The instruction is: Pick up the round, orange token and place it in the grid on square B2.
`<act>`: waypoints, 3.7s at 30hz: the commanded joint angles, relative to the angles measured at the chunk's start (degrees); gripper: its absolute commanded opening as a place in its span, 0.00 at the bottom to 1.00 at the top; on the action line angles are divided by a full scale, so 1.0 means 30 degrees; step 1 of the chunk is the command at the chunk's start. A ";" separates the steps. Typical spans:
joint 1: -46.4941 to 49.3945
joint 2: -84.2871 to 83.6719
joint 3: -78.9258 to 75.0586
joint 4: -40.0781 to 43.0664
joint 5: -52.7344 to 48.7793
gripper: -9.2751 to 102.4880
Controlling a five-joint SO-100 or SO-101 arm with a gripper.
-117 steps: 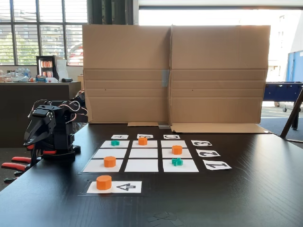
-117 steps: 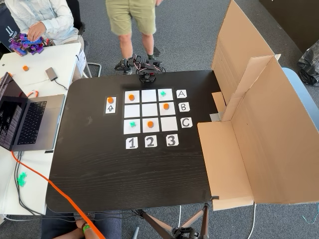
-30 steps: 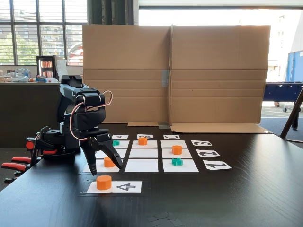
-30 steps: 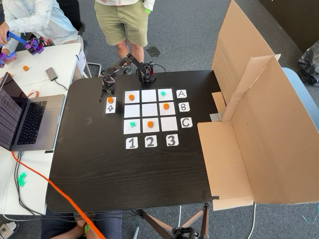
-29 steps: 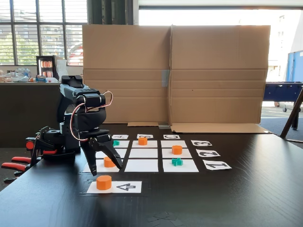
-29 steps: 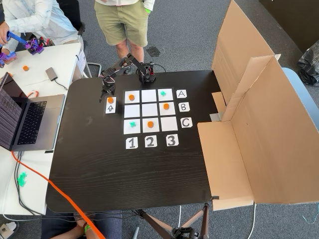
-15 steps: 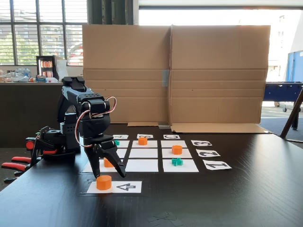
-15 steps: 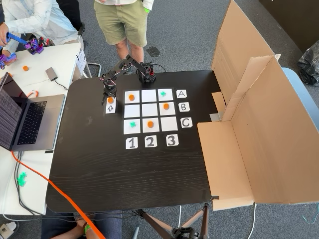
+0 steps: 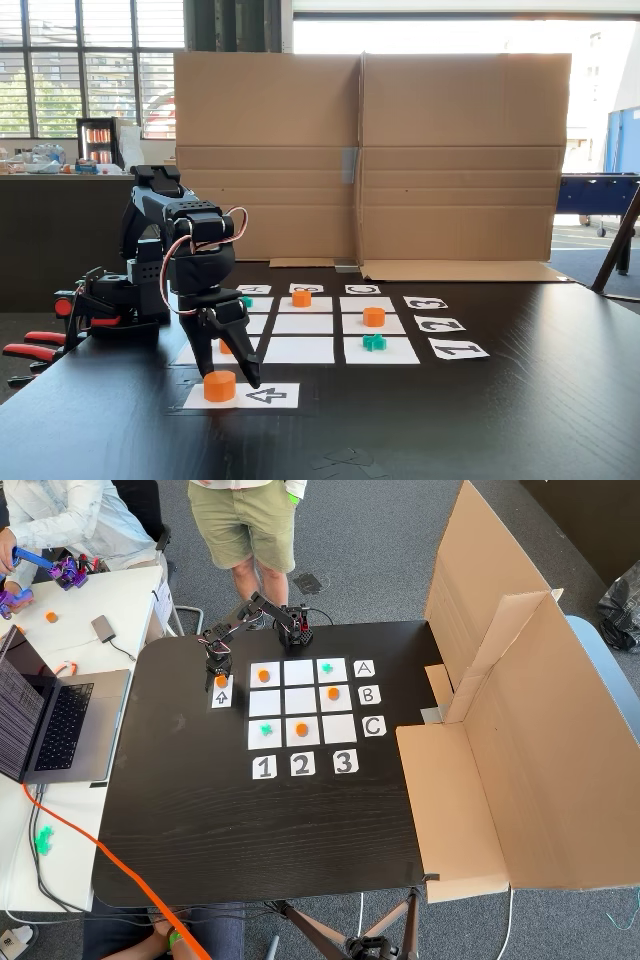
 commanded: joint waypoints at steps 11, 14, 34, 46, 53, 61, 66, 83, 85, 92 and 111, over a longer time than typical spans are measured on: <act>0.0146 -0.0088 -0.0938 -0.0381 0.0000 0.08; 0.0205 -0.0176 -0.0938 -0.0381 0.0000 0.08; 0.1201 0.3369 -0.0996 0.0088 0.0176 0.08; 0.1816 0.7061 -0.2285 0.0996 0.0234 0.08; 0.1963 0.8291 -0.2285 0.1318 0.0205 0.08; 0.0820 0.9521 -0.2021 0.1348 -0.0059 0.08; -0.1816 1.1162 -0.0615 0.1377 -0.0322 0.08; -1.5791 1.3154 0.2930 0.3047 0.2637 0.08; -1.6494 1.2598 0.3486 0.3047 0.3076 0.08; -1.8311 1.0430 0.5596 0.2373 0.4424 0.08; -1.8750 0.6182 0.6680 0.0469 0.5684 0.08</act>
